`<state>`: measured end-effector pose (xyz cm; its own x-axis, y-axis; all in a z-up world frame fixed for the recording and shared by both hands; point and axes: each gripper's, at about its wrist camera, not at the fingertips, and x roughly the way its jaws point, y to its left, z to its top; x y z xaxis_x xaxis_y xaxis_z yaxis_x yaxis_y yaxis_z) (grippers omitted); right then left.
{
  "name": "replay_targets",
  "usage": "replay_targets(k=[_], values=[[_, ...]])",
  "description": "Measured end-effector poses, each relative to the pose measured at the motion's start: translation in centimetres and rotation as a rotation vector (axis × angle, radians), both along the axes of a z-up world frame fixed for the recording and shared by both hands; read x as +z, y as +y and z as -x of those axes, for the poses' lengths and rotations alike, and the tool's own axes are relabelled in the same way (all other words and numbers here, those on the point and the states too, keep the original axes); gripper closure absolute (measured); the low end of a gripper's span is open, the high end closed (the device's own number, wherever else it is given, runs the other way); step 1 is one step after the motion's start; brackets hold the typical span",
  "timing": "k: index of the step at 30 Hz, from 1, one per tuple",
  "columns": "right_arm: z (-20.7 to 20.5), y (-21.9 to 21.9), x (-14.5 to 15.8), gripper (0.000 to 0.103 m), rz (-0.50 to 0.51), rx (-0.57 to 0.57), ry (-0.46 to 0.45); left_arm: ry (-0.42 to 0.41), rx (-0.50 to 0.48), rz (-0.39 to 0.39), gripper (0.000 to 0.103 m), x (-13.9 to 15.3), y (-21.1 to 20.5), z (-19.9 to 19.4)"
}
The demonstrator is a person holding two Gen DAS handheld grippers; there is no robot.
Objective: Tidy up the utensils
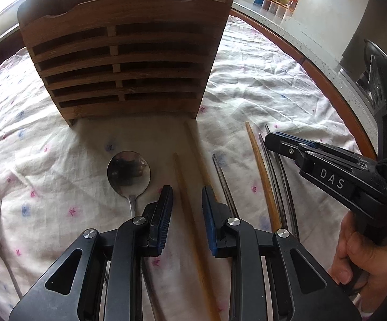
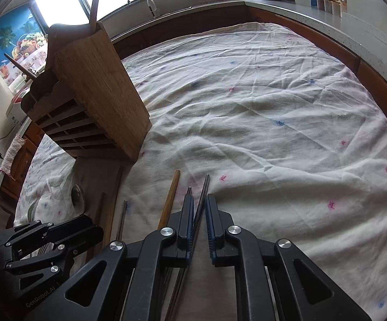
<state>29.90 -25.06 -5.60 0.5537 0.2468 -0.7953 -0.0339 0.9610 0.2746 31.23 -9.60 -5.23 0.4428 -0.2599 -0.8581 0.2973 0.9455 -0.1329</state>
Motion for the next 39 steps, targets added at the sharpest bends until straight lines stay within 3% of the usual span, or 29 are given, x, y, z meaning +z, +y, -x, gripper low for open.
replay_targets(k=[2,5,13,23,39], values=[[-0.4,0.1,-0.1,0.094,0.011,0.007,-0.007,-0.007,-0.003,-0.015,0.083,0.0,-0.4,-0.1],[-0.4,0.3,-0.2,0.095,0.032,0.018,-0.019,-0.034,0.0,-0.057,0.096,-0.1,-0.6,-0.1],[1.3,-0.9,0.8,0.098,-0.078,-0.008,-0.038,-0.032,0.021,0.048,0.098,1.2,1.3,1.4],[6.1,-1.3,6.2,0.099,-0.161,0.017,-0.168,-0.109,0.062,0.201,0.098,6.4,5.7,6.0],[13.1,-1.2,14.0,0.099,-0.184,0.034,-0.357,-0.285,0.107,0.298,0.098,13.7,10.3,12.2]])
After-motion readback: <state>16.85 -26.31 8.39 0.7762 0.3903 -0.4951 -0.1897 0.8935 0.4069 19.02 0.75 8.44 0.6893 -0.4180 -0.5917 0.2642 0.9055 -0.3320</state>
